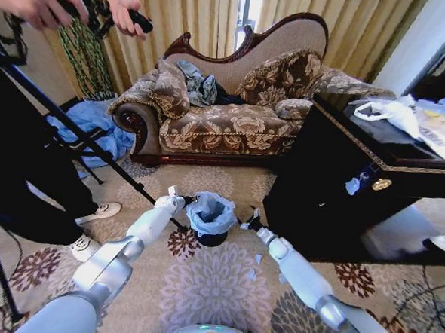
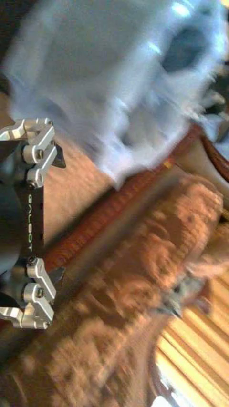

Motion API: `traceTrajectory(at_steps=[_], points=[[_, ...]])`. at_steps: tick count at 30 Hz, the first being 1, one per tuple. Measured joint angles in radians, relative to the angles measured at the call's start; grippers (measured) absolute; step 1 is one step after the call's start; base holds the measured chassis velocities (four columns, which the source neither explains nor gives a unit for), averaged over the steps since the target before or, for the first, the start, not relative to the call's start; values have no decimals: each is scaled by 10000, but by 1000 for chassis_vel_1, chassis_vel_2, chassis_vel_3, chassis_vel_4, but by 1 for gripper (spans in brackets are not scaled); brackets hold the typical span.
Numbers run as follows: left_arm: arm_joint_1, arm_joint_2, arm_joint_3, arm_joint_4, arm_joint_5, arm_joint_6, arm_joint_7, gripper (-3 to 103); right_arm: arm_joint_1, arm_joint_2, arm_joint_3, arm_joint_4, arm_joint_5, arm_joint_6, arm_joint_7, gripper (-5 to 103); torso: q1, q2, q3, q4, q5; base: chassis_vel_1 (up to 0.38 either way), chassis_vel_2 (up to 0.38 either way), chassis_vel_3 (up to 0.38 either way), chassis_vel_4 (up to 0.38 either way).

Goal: Place a garbage bag over the trash bin.

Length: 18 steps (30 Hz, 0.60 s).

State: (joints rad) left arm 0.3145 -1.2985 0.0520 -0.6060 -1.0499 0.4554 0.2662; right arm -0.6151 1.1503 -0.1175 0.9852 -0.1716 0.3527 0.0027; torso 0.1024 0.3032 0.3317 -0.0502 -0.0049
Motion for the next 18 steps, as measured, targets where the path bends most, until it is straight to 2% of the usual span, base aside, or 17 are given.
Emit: traceTrajectory(at_steps=[1,5,8,11,18], points=[[0,0,0,0,0,0,0,0,0,0,0,0,0,0,0,100,0,0,0,0,0,0,0,0,0],[-36,72,153,-103,30,0,127,0,-424,-624,-581,2129,589,-768,76,100,1,-2,3,0,-3,0,0,0,0],[-43,124,264,-217,9,1,150,0,-543,-707,-935,2620,874,-1018,57,100,1,-3,3,-3,-4,0,0,0,0],[-59,170,375,-380,-18,18,178,0,-619,-583,-1333,2871,1081,-1275,83,100,2,-3,4,-8,-8,0,0,0,0],[-67,250,547,-671,-56,108,167,0,-140,607,-1377,1295,72,-926,533,100,3,-4,5,-4,-4,0,0,0,0]])
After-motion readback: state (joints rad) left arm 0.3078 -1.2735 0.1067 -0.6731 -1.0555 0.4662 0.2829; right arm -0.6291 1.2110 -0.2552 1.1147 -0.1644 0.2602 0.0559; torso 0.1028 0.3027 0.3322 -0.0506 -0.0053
